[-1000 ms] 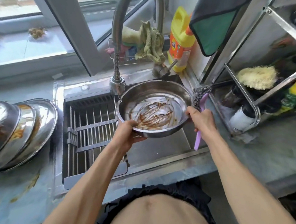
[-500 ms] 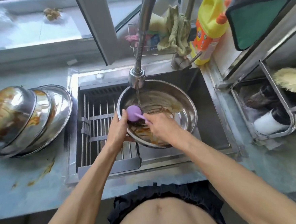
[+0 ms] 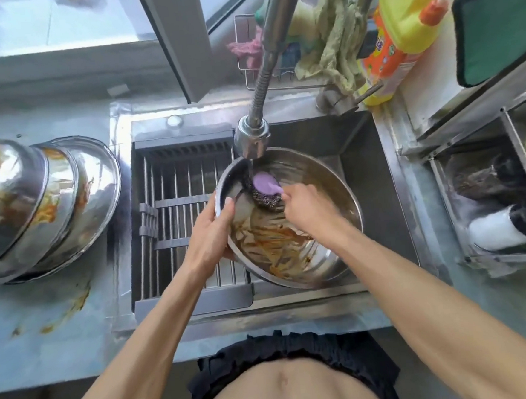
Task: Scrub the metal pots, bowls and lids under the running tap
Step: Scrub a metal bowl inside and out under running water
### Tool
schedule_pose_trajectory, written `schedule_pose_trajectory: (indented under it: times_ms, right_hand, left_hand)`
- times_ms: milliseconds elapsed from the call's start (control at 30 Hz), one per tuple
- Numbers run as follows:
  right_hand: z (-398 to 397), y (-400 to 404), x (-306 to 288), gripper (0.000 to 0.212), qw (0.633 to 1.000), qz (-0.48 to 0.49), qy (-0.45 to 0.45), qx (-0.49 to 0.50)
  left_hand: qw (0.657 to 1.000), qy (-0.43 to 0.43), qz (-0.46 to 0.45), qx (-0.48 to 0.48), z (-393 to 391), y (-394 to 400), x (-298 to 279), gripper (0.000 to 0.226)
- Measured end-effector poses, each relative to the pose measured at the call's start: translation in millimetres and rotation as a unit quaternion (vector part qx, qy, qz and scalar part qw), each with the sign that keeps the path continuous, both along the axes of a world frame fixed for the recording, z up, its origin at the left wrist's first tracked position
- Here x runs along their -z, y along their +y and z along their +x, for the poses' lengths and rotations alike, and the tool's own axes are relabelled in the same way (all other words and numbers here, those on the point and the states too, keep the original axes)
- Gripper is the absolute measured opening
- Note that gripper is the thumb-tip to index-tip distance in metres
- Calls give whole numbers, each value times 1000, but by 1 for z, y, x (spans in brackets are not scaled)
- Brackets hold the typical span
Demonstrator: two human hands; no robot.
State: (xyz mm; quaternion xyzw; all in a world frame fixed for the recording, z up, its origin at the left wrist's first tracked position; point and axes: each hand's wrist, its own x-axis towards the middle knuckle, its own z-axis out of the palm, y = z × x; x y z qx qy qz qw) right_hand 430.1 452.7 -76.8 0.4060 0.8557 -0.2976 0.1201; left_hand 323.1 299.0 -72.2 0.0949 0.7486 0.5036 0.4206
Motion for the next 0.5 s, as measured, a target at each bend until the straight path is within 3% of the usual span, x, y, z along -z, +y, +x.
schedule_pose_trajectory:
  times_ms: [167,300,433,500]
  right_hand:
    - [0,-37,-5,24,994,-39,12,-99]
    - [4,1,-8,28,999,3,-11,-31]
    - [6,-35,-23,23,994,-27,20,-99]
    - [7,-28,-19,25,996,-26,22,-80]
  left_hand:
    - [999,24,-18,-13,0,4,-1,19]
    - [999,38,-14,36,4,2,-12,29]
    - [1000,23,-15,-7,6,9,-20,25]
    - [1000,21,-21,0,4,11,-24,25]
